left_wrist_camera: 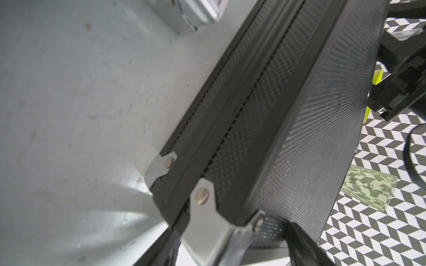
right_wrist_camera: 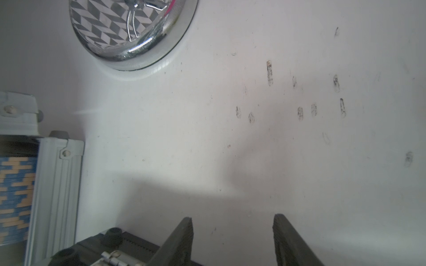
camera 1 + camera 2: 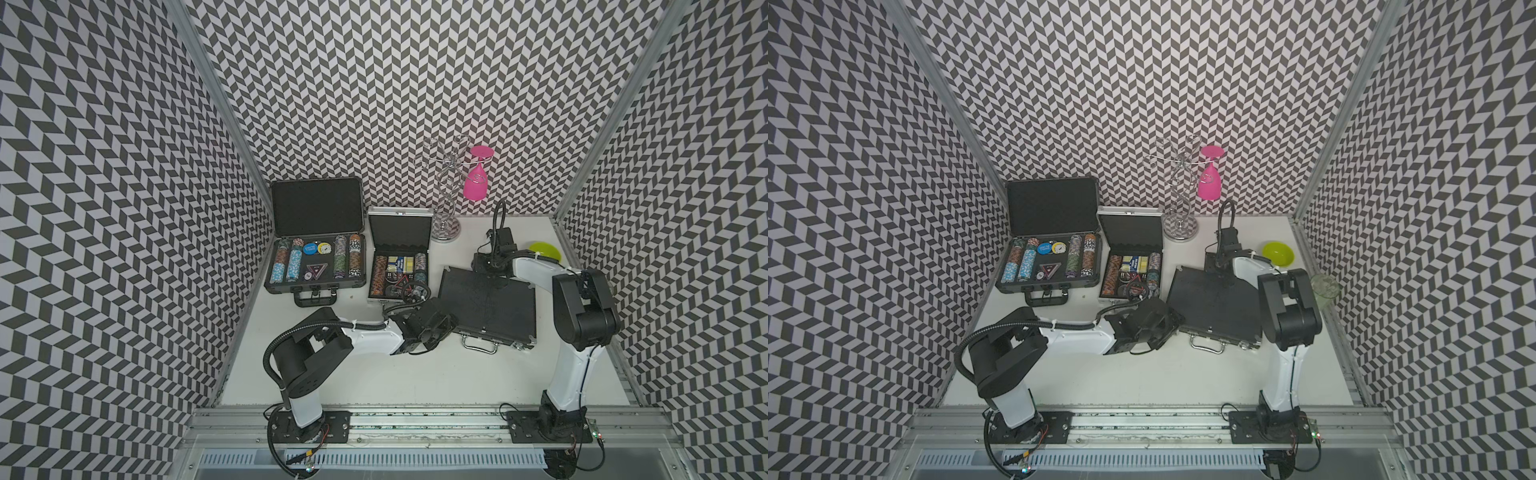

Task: Close the poker set cases
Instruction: Fasten the fastener on the poker set case.

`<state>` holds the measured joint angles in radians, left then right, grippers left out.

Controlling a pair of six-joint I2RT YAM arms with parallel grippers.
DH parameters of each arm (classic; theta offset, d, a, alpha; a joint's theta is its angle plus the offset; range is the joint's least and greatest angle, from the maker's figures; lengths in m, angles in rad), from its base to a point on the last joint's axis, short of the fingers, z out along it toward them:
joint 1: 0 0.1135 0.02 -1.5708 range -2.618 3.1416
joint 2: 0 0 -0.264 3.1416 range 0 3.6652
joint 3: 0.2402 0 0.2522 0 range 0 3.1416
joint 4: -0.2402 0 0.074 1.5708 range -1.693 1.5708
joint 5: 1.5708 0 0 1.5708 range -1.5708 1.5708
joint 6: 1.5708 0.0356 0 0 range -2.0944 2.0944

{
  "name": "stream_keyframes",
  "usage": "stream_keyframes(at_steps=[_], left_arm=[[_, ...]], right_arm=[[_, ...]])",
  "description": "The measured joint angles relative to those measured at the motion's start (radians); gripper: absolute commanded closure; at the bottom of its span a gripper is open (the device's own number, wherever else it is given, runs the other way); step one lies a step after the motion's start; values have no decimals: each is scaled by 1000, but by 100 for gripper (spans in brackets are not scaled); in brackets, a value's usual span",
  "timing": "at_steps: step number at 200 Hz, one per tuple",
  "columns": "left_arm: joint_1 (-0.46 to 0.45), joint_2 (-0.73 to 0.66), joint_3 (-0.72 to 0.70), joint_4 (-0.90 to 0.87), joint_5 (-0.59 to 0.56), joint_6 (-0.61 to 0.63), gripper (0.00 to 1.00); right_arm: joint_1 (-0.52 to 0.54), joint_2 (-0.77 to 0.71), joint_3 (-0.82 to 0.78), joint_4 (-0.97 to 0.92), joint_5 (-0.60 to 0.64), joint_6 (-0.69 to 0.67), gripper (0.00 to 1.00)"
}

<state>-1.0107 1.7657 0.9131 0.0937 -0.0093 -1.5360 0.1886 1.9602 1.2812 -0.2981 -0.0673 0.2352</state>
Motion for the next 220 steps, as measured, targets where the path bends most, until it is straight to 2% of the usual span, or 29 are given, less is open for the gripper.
stream_keyframes(at_steps=[65,220], left_arm=[[-39,-27,-9,-40,21,-42,26],[-50,14,68,-102,-3,-120,26]], right_arm=[[0,0,-3,-12,-1,1,46],[0,-4,-38,0,-21,28,50]])
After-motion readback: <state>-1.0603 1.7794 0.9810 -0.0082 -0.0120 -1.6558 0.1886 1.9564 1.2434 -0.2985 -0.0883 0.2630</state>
